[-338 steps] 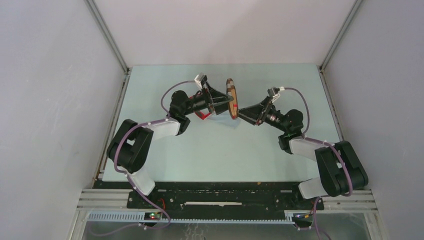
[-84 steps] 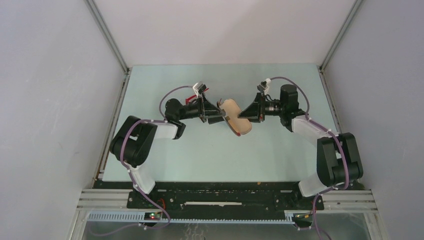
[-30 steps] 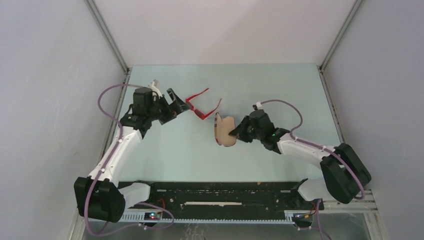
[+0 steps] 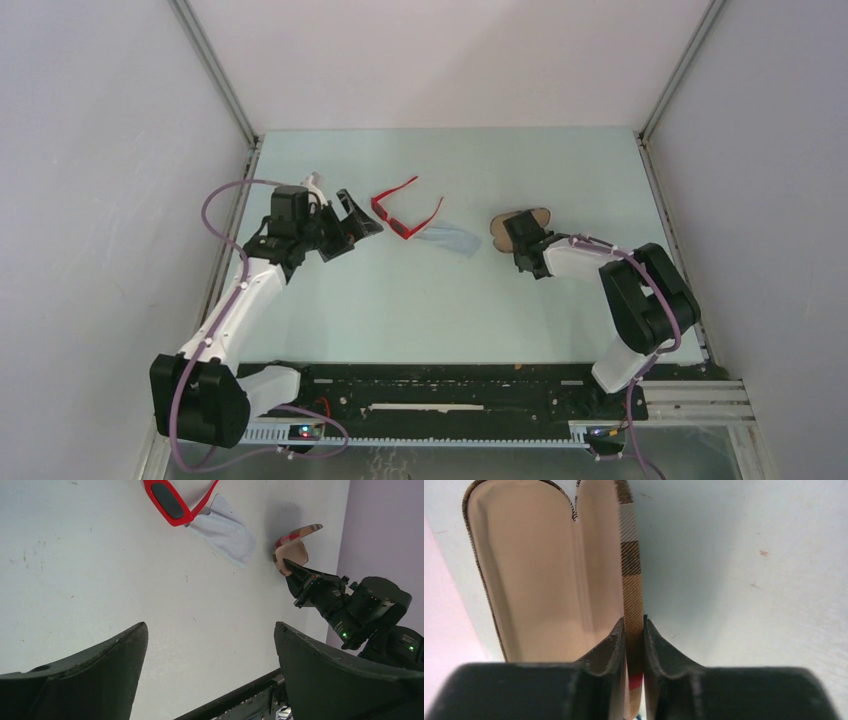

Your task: Organize the sunglasses

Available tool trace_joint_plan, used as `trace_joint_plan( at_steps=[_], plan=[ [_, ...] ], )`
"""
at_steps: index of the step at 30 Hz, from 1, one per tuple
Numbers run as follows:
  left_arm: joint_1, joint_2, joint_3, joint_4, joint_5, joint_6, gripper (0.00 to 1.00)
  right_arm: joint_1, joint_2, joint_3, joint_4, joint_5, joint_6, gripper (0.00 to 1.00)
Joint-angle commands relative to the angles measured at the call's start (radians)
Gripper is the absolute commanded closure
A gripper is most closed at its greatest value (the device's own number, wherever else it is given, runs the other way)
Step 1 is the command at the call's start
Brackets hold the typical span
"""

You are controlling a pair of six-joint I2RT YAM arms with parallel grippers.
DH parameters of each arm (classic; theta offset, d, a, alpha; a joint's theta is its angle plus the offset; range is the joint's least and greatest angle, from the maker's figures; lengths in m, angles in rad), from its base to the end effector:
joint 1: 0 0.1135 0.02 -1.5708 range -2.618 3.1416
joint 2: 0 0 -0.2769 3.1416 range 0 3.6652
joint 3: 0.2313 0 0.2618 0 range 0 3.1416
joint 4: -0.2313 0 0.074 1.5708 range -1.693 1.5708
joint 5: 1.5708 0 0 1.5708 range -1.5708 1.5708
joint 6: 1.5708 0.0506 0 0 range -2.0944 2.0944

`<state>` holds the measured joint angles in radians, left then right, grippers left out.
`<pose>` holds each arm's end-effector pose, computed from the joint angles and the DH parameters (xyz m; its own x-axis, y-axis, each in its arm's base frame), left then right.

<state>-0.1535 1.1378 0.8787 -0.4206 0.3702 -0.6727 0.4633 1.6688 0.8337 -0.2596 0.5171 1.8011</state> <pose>0.2539 -0.0578 0.2814 -0.7479 -0.4721 -0.4666 -0.0580 0.7468 -0.6625 0.2945 0.1191 0.1356 0.0006 0.9463 -0.3232 0.8165 0.1861 0.5465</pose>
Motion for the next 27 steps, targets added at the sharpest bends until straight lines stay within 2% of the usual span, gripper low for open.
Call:
trace_joint_plan(
  at_steps=[1,2,4,7,12,15,19,20,24,27],
  plan=[
    [0.003,-0.025,-0.032,0.025,0.023,0.018,0.0,-0.008,0.013,0.019,-0.011,-0.062,0.055,0.68],
    [0.002,-0.024,-0.032,0.025,0.024,0.02,0.0,-0.011,0.007,0.018,-0.011,-0.071,0.033,0.57],
    [0.001,-0.026,-0.032,0.023,0.024,0.027,0.0,-0.023,-0.014,0.005,0.002,-0.102,-0.024,0.44],
    [0.002,-0.025,-0.026,0.014,0.025,0.041,0.0,-0.035,-0.075,-0.046,0.036,-0.145,-0.141,0.33],
    [0.002,-0.019,-0.016,0.012,0.029,0.051,0.0,-0.033,-0.23,-0.111,0.0,-0.19,-0.363,0.21],
    [-0.002,-0.013,-0.008,0.012,0.034,0.054,0.0,-0.002,-0.365,-0.14,0.032,-0.183,-0.606,0.19],
    [-0.021,-0.012,0.011,0.01,0.042,0.06,0.0,0.141,-0.5,-0.137,0.087,-0.094,-0.929,0.19],
    [-0.026,-0.012,0.016,0.007,0.036,0.063,0.0,0.165,-0.516,-0.137,0.125,-0.114,-1.015,0.2],
    [-0.032,-0.005,0.024,0.001,0.004,0.065,0.0,0.186,-0.46,-0.085,0.198,-0.253,-1.208,0.23],
    [-0.032,-0.008,0.024,-0.019,-0.025,0.065,0.0,0.186,-0.31,0.058,0.119,-0.338,-1.29,0.25]
  ],
)
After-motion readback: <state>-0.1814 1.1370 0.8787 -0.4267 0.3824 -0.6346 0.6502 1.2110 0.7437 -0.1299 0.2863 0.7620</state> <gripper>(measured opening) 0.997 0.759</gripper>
